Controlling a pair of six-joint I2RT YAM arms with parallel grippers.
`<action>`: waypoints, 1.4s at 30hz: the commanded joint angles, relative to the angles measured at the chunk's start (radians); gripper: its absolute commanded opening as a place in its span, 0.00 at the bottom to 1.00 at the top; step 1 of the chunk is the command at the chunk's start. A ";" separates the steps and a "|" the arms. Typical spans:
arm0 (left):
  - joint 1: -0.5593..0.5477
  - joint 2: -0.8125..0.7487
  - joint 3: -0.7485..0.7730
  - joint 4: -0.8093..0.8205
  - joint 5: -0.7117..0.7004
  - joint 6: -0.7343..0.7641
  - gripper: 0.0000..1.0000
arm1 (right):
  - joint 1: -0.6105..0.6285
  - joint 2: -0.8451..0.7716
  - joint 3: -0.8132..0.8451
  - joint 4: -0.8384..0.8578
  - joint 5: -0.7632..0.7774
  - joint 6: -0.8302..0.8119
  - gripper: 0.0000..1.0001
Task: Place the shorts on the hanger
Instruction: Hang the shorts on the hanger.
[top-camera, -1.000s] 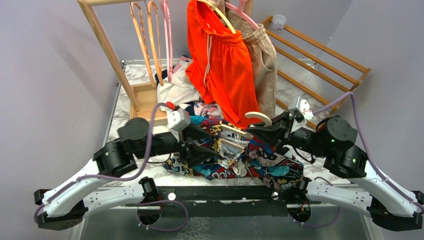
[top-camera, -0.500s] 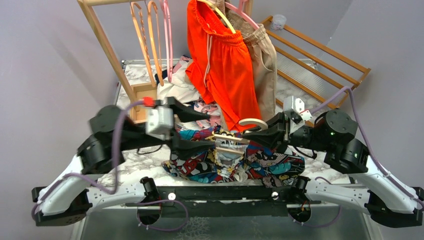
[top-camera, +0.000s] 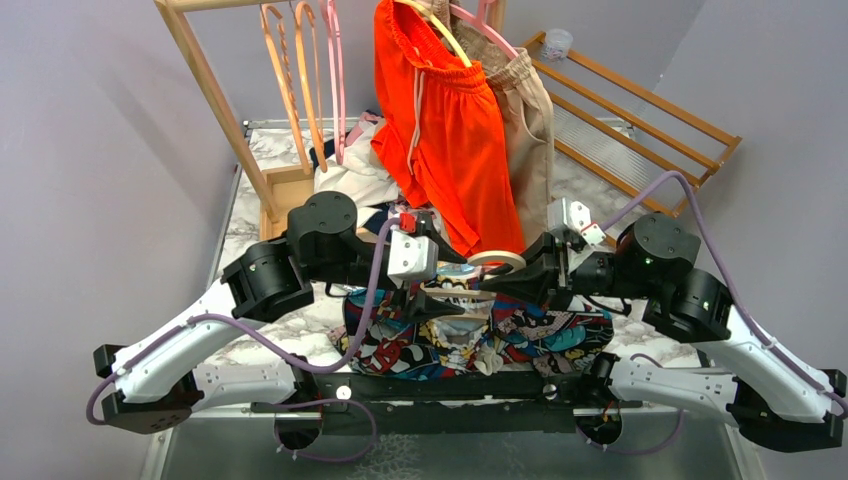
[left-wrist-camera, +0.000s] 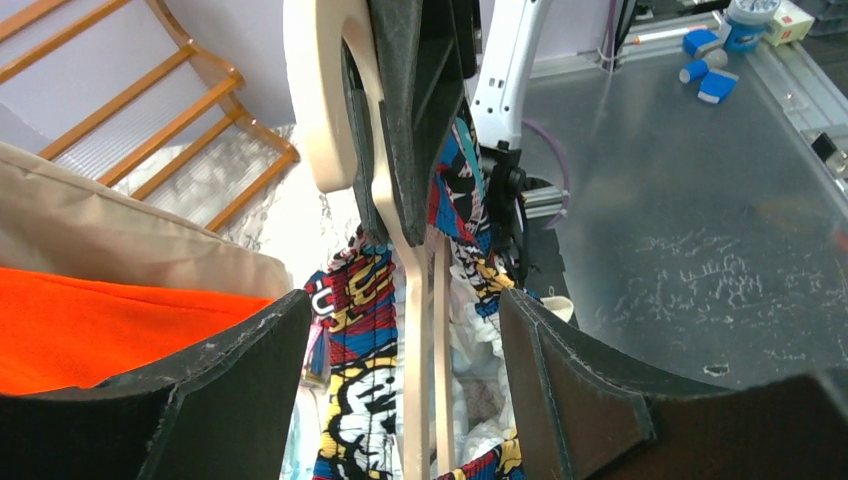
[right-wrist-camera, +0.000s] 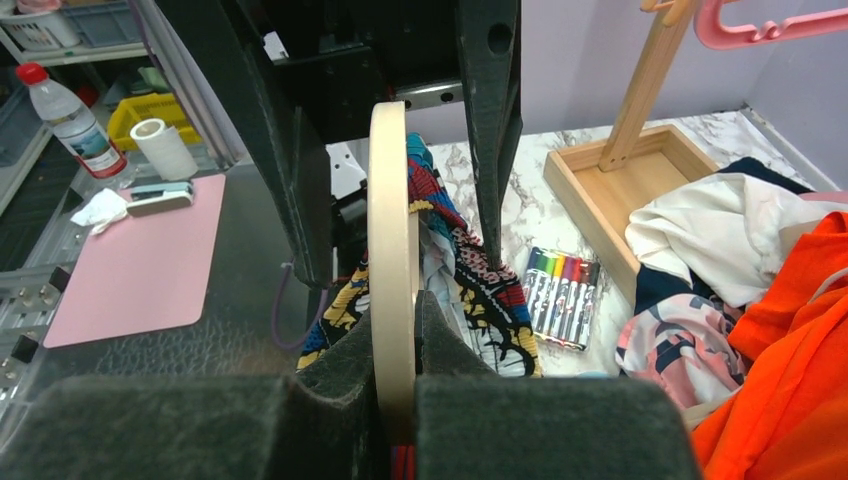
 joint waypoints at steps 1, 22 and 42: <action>-0.001 0.020 -0.003 -0.050 0.023 0.056 0.72 | 0.003 -0.003 0.040 0.036 -0.034 -0.015 0.01; -0.001 0.044 -0.052 -0.071 -0.089 0.081 0.00 | 0.003 0.025 0.051 0.035 -0.020 -0.017 0.01; -0.001 -0.130 -0.062 -0.068 -0.242 0.034 0.00 | 0.003 -0.019 0.048 -0.138 0.264 -0.103 0.59</action>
